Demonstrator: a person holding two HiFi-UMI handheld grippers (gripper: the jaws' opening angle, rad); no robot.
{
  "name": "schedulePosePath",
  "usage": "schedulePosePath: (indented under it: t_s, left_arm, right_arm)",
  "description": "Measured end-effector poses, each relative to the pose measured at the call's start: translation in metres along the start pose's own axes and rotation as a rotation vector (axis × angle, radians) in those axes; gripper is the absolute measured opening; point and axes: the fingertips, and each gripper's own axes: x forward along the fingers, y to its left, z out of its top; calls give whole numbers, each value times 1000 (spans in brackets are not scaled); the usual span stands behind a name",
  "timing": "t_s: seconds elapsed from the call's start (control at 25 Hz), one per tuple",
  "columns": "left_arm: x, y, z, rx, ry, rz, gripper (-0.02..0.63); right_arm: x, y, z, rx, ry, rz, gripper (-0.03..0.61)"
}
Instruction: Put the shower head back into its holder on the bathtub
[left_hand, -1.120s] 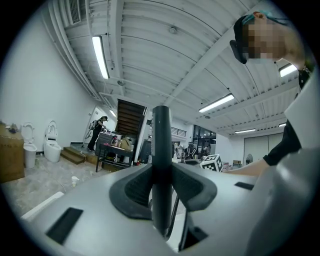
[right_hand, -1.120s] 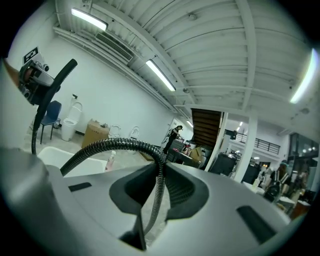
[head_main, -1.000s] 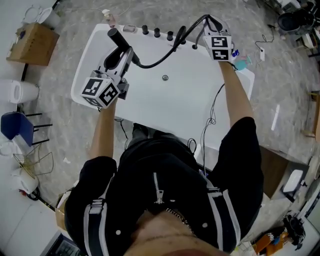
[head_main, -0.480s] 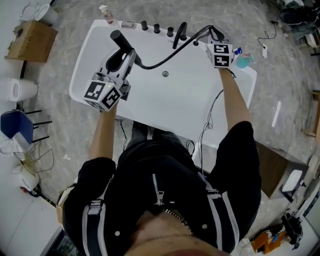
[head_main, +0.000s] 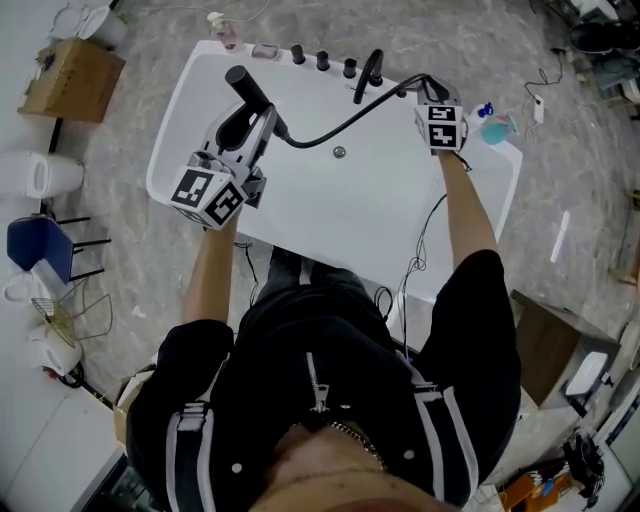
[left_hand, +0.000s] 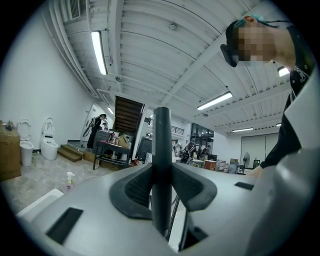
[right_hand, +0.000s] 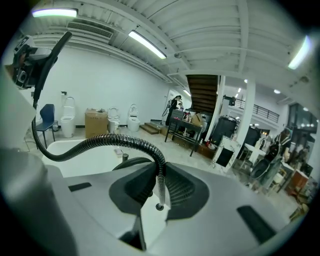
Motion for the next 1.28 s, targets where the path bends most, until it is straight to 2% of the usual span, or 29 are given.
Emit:
schedulePosePath:
  t_s: [0.56, 0.84, 1.08, 1.2, 1.28]
  left_arm:
    - [-15, 4, 11, -39, -6, 26, 132]
    - [-27, -7, 23, -108, -45, -35, 132]
    - [-27, -21, 32, -228, -117, -133, 132]
    - [-26, -23, 34, -233, -122, -140, 130]
    - [-26, -25, 36, -206, -114, -132, 130]
  right_arm:
    - [50, 22, -81, 79, 138, 14, 71]
    - [73, 45, -116, 148, 195, 33, 81]
    - [79, 65, -143, 204, 252, 59, 83]
    - [69, 78, -152, 220, 265, 60, 81]
    - [57, 84, -150, 231, 258, 57, 68]
